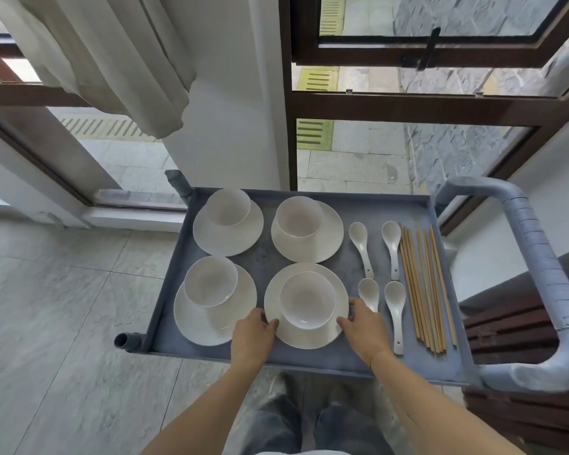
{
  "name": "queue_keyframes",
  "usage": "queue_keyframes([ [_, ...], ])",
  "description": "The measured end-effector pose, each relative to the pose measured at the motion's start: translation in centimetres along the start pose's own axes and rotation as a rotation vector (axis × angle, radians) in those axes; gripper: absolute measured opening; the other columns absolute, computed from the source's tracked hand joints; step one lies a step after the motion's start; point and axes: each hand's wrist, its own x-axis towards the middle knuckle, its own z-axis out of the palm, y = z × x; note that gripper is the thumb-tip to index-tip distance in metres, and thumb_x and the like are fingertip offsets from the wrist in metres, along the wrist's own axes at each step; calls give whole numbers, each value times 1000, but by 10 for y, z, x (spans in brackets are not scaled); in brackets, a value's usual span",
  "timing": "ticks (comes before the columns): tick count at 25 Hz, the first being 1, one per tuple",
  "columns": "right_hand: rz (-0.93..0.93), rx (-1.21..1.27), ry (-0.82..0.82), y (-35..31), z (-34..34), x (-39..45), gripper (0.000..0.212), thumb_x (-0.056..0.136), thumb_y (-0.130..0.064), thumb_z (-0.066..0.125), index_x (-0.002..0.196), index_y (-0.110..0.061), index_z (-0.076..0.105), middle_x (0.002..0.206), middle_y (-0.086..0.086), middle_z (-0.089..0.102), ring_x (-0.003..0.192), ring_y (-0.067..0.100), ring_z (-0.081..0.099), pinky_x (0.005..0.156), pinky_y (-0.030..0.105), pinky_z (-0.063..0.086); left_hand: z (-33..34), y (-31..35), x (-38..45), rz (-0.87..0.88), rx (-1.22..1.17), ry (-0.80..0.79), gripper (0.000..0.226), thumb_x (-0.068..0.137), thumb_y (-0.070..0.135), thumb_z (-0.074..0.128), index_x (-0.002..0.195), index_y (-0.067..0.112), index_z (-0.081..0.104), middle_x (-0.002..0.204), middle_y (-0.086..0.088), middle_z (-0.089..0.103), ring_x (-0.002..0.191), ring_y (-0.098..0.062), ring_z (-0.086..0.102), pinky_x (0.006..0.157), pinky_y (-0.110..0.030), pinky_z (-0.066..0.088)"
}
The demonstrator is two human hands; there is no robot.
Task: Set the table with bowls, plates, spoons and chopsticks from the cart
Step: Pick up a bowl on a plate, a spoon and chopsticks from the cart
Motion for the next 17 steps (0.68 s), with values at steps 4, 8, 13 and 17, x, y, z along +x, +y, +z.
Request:
queue_keyframes([
  [4, 81, 171, 0, -3, 8, 3, 31, 92, -9, 59, 118, -21, 49, 90, 4, 64, 83, 25, 65, 73, 40, 55, -4, 0, 6, -60, -160, -58, 10, 89, 18, 67, 92, 13, 59, 76, -3, 69, 69, -22, 69, 71, -40, 59],
  [8, 112, 261, 27, 1, 8, 0, 34, 90, -2, 59, 115, -22, 48, 77, 6, 65, 66, 25, 68, 71, 46, 61, -7, 2, 9, -95, -269, -149, 13, 92, 11, 64, 96, 13, 52, 89, -12, 68, 64, -23, 73, 64, -41, 64],
  [13, 129, 346, 74, 6, -1, -9, 37, 91, -4, 60, 118, -25, 48, 74, 11, 68, 55, 21, 68, 65, 39, 63, -13, 9, 4, -117, -453, -272, 21, 94, 9, 62, 111, 11, 50, 96, -16, 72, 77, -28, 74, 69, -40, 64],
  [17, 135, 456, 74, 7, -12, -19, 36, 91, -2, 60, 118, -24, 50, 76, 13, 69, 56, 25, 68, 64, 39, 63, -21, 16, 1, -66, -514, -390, 39, 94, 10, 63, 125, 25, 44, 99, -14, 73, 83, -25, 74, 74, -38, 64],
])
